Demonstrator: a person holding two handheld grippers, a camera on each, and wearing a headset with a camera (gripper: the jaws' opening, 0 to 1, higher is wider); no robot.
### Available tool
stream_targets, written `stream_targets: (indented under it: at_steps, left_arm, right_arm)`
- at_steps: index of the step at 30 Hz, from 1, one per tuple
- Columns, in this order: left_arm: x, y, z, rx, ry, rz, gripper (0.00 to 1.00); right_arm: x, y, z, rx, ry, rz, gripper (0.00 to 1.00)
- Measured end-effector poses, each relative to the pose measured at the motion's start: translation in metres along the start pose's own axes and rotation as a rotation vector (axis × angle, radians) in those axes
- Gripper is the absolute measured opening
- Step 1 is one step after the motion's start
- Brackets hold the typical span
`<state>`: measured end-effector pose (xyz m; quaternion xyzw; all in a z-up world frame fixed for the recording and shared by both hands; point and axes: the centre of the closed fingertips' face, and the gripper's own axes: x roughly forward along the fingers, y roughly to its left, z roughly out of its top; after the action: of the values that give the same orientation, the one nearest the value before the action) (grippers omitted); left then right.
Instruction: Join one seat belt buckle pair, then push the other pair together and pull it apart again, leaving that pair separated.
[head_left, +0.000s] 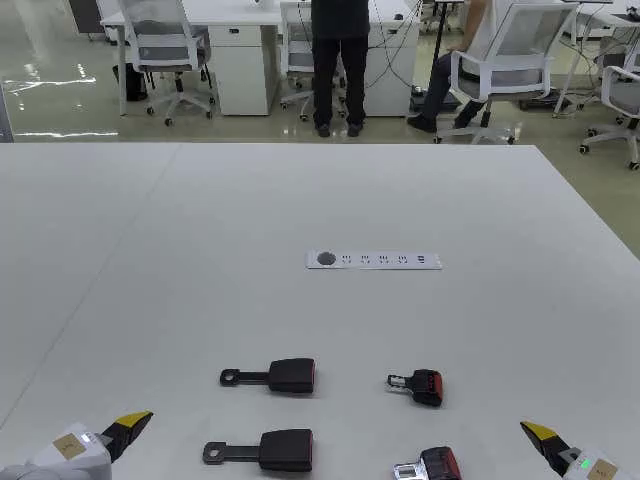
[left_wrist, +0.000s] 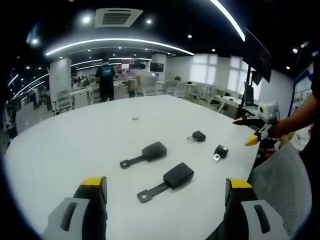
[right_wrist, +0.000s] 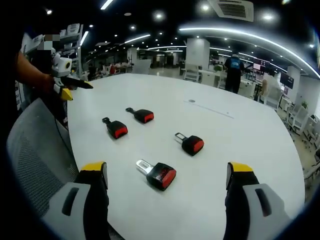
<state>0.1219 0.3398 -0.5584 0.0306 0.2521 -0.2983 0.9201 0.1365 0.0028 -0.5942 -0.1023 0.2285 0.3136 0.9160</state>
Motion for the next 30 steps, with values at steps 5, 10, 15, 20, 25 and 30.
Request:
stream_targets:
  at_steps: [5,10,15,20,25,30]
  left_arm:
    - [-0.0015,-0.0005,0.0001,-0.001,0.001,0.001,1.00]
    - [-0.0030,0.0018,-0.0011,0.000,0.003,0.001,1.00]
    - [-0.0034,0.0012,0.0003,-0.001,0.001,0.002,1.00]
    - [-0.0024,-0.0001,-0.0007,-0.001,0.006,0.001,1.00]
    - [-0.0013,-0.0004,0.0039,0.000,-0.001,0.003,1.00]
    - [-0.0006,0.0019,0.0025,-0.002,-0.002,0.005,1.00]
  right_arm:
    - [0.0006,0.0012,-0.0009,0.001,0.001,0.001,1.00]
    - [0.0009,0.0021,-0.0003,0.003,0.000,0.001,1.00]
    - [0.0013,0.0027,0.0021,0.003,-0.001,0.000,1.00]
    - [0.0015,0.0020,0.0024,0.007,-0.006,-0.003,1.00]
    - [0.0011,0.0025,-0.0004,0.009,-0.002,-0.003,1.00]
    - [0.0024,0.0028,-0.0003,0.013,0.002,-0.002,1.00]
